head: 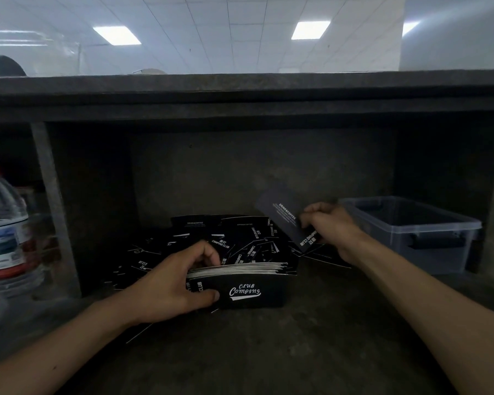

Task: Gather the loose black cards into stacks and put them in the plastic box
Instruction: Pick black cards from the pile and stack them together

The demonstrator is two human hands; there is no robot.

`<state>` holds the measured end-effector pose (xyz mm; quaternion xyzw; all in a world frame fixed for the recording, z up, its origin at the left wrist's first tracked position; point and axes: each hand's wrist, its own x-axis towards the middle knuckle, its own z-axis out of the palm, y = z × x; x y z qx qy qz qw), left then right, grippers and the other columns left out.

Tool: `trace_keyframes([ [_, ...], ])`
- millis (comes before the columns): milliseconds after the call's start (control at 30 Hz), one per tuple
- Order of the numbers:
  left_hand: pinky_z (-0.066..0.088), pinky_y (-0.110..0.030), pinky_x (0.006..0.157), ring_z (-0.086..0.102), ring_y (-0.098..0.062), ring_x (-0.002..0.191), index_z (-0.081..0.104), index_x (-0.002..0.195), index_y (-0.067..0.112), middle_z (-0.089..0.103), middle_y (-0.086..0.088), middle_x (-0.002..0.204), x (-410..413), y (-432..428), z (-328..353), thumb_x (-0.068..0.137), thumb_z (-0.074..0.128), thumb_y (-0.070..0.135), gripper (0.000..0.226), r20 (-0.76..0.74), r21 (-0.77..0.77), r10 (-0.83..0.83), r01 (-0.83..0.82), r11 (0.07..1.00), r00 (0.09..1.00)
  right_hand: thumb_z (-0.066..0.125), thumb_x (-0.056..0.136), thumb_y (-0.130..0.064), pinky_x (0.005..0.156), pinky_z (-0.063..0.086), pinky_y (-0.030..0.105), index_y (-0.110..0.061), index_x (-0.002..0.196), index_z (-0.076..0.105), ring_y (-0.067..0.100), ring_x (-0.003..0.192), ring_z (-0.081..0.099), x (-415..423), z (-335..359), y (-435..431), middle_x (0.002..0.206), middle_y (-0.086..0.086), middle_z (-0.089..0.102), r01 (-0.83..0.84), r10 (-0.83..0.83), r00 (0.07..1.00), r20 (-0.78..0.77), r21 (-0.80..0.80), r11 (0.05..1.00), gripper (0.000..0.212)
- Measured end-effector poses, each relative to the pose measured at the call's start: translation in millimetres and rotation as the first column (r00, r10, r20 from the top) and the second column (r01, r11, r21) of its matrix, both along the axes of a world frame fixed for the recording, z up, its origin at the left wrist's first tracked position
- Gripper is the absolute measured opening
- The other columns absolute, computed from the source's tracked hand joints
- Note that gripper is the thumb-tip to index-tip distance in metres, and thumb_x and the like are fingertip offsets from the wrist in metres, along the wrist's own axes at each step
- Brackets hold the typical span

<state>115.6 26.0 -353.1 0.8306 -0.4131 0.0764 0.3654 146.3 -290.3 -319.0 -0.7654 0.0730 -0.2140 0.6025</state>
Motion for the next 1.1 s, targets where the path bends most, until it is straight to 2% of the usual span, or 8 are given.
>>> trace_keyframes([
  [133, 0.053, -0.021, 0.07, 0.067, -0.012, 0.087, 0.054, 0.096, 0.036, 0.066, 0.008, 0.098, -1, 0, 0, 0.08, 0.08, 0.023, 0.034, -0.011, 0.0, -0.019, 0.019, 1.0, 1.0, 0.067, 0.072, 0.0, 0.06, 0.055, 0.028, -0.019, 0.096, 0.068, 0.012, 0.065, 0.069, -2, -1, 4, 0.074, -0.003, 0.073, -0.144, 0.15, 0.988, -0.031, 0.141, 0.979, 0.03],
  [300, 0.054, -0.023, 0.072, 0.066, -0.014, 0.088, 0.054, 0.098, 0.034, 0.065, 0.006, 0.098, -1, 0, -1, 0.079, 0.08, 0.022, 0.035, -0.019, -0.019, -0.026, 0.025, 0.999, 0.999, 0.059, 0.077, 0.007, 0.064, 0.057, 0.03, -0.013, 0.104, 0.072, 0.02, 0.081, 0.074, -4, -1, 2, 0.097, 0.01, 0.076, -0.328, 0.35, 0.934, -0.074, 0.212, 0.92, 0.036],
  [433, 0.056, -0.028, 0.074, 0.066, -0.017, 0.09, 0.054, 0.098, 0.033, 0.065, 0.005, 0.099, -1, -1, -1, 0.079, 0.08, 0.021, 0.035, -0.027, -0.031, -0.026, 0.025, 0.999, 0.999, 0.068, 0.077, 0.001, 0.067, 0.056, 0.03, -0.021, 0.103, 0.073, 0.018, 0.089, 0.071, -6, 0, 4, 0.102, 0.005, 0.076, -0.305, 0.317, 0.945, -0.082, 0.13, 0.943, 0.035],
  [567, 0.056, -0.026, 0.072, 0.067, -0.016, 0.088, 0.055, 0.098, 0.031, 0.066, 0.003, 0.098, -2, -1, 0, 0.08, 0.08, 0.019, 0.034, -0.031, -0.029, -0.03, 0.029, 0.999, 0.999, 0.061, 0.083, 0.002, 0.066, 0.058, 0.032, -0.017, 0.104, 0.07, 0.025, 0.094, 0.07, -8, 1, 5, 0.11, 0.012, 0.07, -0.345, 0.362, 0.931, -0.049, 0.205, 0.916, 0.03],
  [733, 0.055, -0.026, 0.07, 0.067, -0.016, 0.085, 0.055, 0.099, 0.026, 0.067, 0.003, 0.096, -4, -2, 1, 0.08, 0.08, 0.015, 0.033, -0.031, -0.016, -0.018, 0.018, 1.0, 0.999, 0.041, 0.092, -0.01, 0.072, 0.06, 0.035, 0.002, 0.115, 0.065, 0.033, 0.103, 0.07, -10, 7, 2, 0.114, 0.021, 0.071, -0.482, 0.479, 0.868, 0.128, 0.45, 0.752, 0.036],
  [867, 0.055, -0.028, 0.071, 0.067, -0.015, 0.085, 0.055, 0.099, 0.022, 0.067, 0.003, 0.095, -5, -2, 1, 0.08, 0.08, 0.014, 0.033, -0.025, -0.013, -0.01, 0.009, 1.0, 1.0, 0.049, 0.098, -0.005, 0.071, 0.058, 0.028, -0.007, 0.114, 0.07, 0.024, 0.101, 0.072, -9, 6, 3, 0.11, 0.01, 0.074, -0.475, 0.414, 0.875, 0.252, 0.282, 0.833, 0.026],
  [1000, 0.058, -0.036, 0.073, 0.068, -0.017, 0.086, 0.055, 0.099, 0.024, 0.067, 0.002, 0.095, -6, -2, 2, 0.079, 0.081, 0.017, 0.033, -0.009, 0.009, 0.017, -0.017, 1.0, 1.0, 0.075, 0.086, -0.022, 0.054, 0.049, 0.016, -0.02, 0.09, 0.077, 0.008, 0.067, 0.066, -11, 3, 8, 0.076, -0.004, 0.073, -0.32, 0.29, 0.911, 0.295, 0.061, 0.945, 0.005],
  [1100, 0.058, -0.04, 0.078, 0.068, -0.019, 0.094, 0.054, 0.096, 0.03, 0.067, 0.003, 0.103, -5, -1, 1, 0.078, 0.081, 0.018, 0.034, -0.013, -0.008, 0.007, -0.007, 1.0, 1.0, 0.085, 0.074, -0.025, 0.057, 0.051, 0.014, -0.022, 0.078, 0.08, 0.007, 0.067, 0.071, -14, 7, 6, 0.08, -0.001, 0.077, -0.277, 0.257, 0.907, 0.333, 0.013, 0.961, 0.007],
])
